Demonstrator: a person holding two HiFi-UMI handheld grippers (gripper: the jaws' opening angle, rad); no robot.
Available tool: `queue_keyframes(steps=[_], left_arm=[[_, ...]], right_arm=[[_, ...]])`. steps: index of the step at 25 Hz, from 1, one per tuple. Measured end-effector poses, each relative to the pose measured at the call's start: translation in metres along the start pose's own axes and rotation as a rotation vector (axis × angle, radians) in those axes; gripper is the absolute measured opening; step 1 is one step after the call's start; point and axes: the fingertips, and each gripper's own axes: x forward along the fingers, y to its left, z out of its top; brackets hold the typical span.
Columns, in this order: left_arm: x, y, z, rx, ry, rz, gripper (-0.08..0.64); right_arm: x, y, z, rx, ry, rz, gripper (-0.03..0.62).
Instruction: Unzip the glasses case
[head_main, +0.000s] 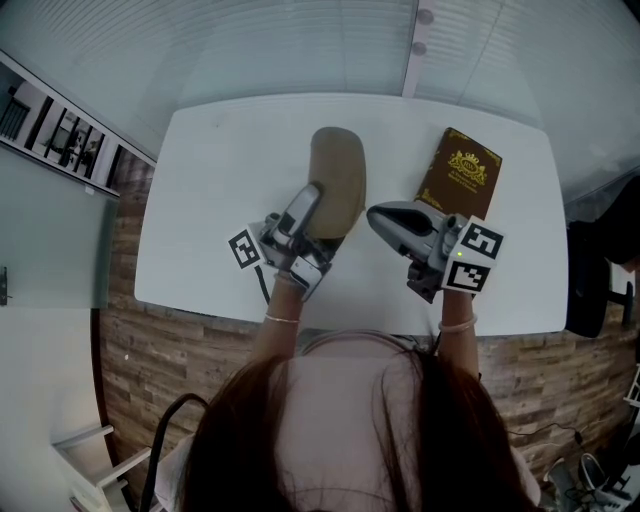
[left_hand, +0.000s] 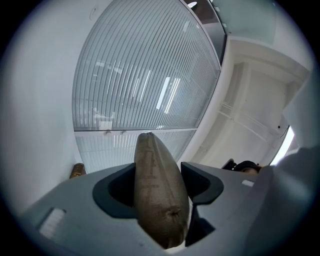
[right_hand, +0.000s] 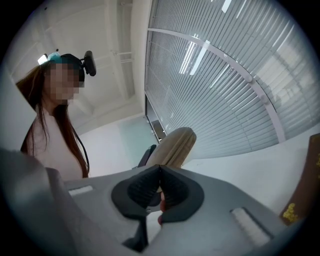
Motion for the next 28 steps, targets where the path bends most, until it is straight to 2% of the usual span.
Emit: queue_keyframes(steps=[28], left_arm=[[-0.006, 0.005, 0.012, 0.011, -0.073, 0.042, 0.281]], right_arm=[[0.012, 0.009, -0.021, 0.02, 0.076, 0.067, 0.003]])
